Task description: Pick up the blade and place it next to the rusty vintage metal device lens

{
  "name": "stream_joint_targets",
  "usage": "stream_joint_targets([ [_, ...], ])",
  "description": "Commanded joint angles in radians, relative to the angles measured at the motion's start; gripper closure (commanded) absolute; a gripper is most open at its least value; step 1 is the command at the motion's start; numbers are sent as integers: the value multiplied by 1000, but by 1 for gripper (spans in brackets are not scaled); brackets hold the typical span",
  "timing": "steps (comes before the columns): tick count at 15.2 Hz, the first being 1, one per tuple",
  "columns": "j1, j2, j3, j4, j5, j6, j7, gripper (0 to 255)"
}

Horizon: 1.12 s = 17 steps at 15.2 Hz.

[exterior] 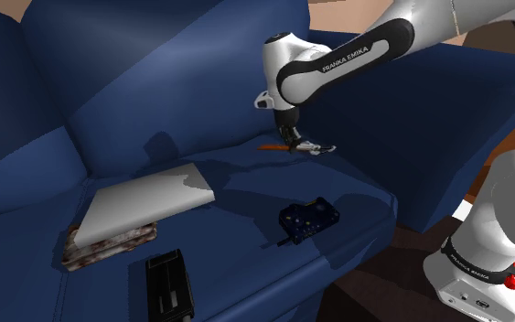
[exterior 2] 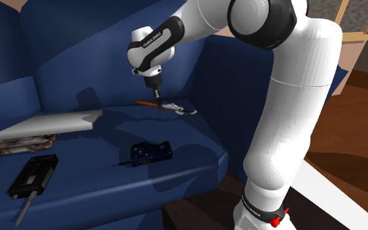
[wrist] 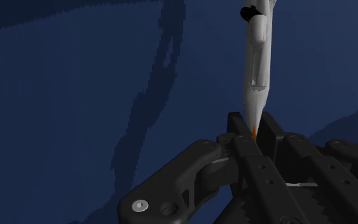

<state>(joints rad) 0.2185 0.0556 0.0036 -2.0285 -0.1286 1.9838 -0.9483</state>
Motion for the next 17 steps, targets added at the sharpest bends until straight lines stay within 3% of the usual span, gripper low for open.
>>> stream_joint_targets([
  [1,0,-10,0,18,1,-27,-4,255],
  [9,1,-36,1,82,6,-117,-14,255],
  [17,96,57,87,203,17,-165,159,255],
])
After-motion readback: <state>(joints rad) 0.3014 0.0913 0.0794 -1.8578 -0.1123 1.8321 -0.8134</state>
